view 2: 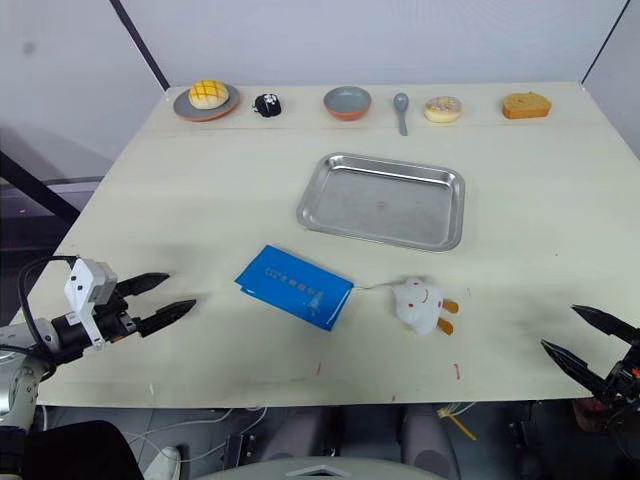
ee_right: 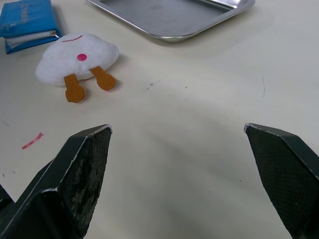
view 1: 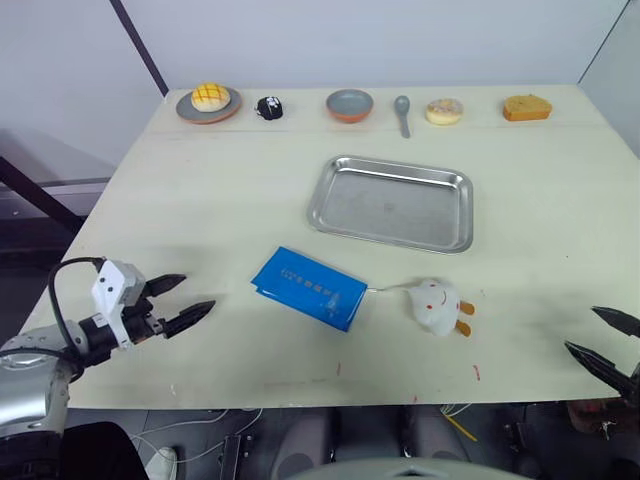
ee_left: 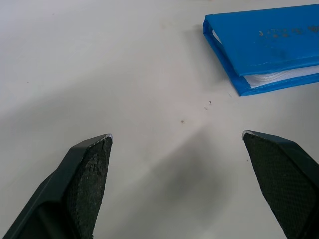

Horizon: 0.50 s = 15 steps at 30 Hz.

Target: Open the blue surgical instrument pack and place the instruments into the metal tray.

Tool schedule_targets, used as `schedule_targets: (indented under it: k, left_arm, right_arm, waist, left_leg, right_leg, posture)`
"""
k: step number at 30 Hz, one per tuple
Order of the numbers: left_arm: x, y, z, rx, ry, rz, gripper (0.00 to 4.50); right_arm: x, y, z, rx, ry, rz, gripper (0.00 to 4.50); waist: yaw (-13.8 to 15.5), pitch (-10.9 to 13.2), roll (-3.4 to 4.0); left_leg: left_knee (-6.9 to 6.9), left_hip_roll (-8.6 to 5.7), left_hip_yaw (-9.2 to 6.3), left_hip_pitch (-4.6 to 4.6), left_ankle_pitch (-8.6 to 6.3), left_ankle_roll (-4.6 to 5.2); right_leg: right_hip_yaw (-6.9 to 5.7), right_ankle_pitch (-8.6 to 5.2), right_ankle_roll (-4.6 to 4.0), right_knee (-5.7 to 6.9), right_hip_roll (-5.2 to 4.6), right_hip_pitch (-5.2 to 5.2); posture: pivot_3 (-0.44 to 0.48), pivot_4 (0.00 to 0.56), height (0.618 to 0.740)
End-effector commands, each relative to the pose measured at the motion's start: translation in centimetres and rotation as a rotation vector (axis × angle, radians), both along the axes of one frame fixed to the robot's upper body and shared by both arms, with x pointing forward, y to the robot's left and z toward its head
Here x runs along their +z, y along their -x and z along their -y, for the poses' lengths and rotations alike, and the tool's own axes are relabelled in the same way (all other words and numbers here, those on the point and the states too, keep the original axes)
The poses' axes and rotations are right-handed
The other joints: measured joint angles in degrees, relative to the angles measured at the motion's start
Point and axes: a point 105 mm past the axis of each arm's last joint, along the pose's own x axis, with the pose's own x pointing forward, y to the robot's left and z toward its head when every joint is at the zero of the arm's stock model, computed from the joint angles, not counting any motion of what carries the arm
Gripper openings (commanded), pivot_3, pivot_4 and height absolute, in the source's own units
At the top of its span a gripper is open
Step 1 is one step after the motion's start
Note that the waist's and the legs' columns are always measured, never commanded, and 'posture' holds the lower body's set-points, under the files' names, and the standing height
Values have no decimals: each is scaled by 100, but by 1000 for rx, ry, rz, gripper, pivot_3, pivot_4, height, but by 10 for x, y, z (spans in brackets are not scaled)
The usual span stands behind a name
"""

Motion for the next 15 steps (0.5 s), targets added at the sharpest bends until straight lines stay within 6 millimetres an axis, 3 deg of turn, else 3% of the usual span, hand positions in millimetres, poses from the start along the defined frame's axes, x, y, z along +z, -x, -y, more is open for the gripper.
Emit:
schedule_targets:
  k: [1,7,15]
  left_arm:
    - [10,-1,1,-23,-9,34,4500]
    - [12,-4,3,-50,4,37,4500]
    - [12,-24,5,-66,-24,61,4500]
  right_arm:
    - [8,1,3,7,21,40,4467]
    - [5,-2,0,31,21,49,4467]
    - [14,-16,-34,127,19,79,4467]
  waist:
    - [1,0,0]
    - [-1,0,-1]
    - [-3,0,-1]
  left_leg:
    - [0,0,0,0,0,0]
    - [0,0,4,1,0,0]
    - [0,-1,9,3,0,0]
  right_leg:
    - [0,0,0,0,0,0]
    - [-2,0,0,0,2,0]
    - [-8,0,1,2,9,-1]
  posture:
    - [0,150,740]
    - [0,150,740]
    - [0,150,740]
